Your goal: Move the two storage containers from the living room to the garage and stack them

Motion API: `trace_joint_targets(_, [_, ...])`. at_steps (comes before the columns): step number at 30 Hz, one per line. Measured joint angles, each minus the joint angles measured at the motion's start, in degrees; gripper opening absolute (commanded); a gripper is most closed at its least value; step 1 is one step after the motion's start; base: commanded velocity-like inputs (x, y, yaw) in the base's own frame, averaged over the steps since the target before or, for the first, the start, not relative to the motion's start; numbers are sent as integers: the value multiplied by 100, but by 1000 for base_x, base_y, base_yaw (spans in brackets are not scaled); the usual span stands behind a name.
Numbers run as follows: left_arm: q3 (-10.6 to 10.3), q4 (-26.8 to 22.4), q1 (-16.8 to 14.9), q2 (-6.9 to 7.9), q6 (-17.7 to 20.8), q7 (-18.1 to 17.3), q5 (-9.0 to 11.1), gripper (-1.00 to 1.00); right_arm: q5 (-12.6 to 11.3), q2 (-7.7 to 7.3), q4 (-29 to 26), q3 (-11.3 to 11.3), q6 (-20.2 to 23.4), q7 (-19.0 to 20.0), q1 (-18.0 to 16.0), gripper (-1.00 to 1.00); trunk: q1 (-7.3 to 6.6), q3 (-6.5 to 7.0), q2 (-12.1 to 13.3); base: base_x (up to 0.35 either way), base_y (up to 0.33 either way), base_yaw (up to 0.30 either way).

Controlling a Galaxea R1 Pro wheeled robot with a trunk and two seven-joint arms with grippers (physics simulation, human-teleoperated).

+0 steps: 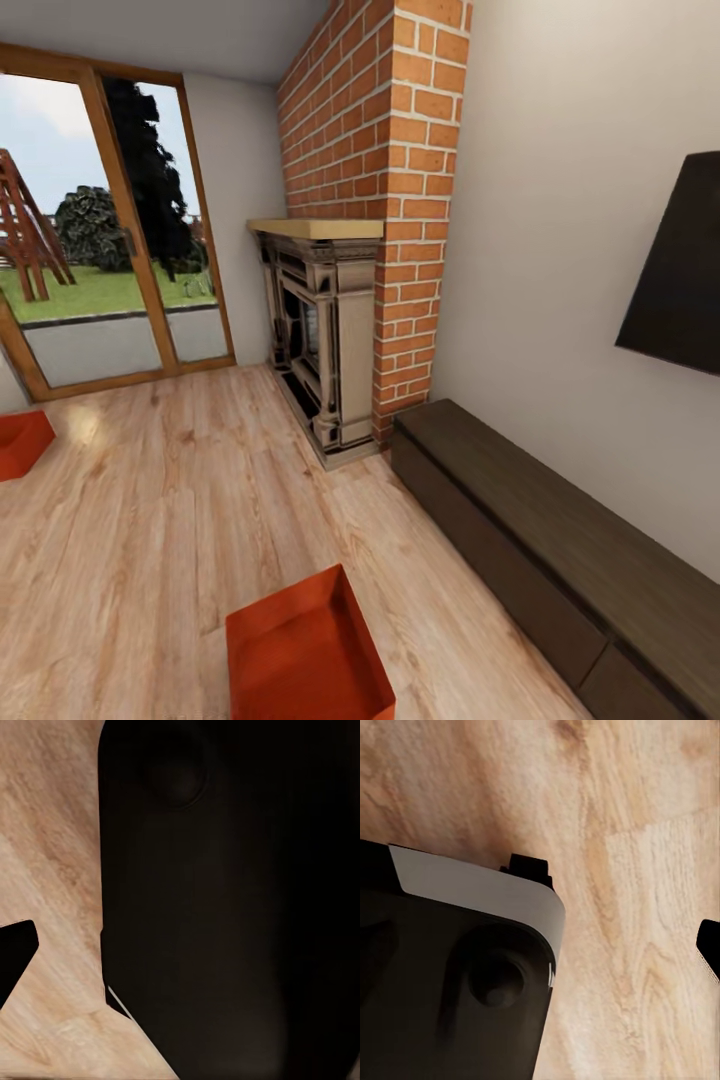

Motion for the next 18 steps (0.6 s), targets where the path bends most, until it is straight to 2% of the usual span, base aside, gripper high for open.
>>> trace_joint_targets(12, [1,0,0,1,0,0,0,100,0,-7,0,0,-7,-1,0,100,0,0,0,0,0,268])
trace_joint_targets(18, [0,0,0,4,0,0,0,100,0,-9,0,0,1,2,0,100,-2,0,0,131,-31,82])
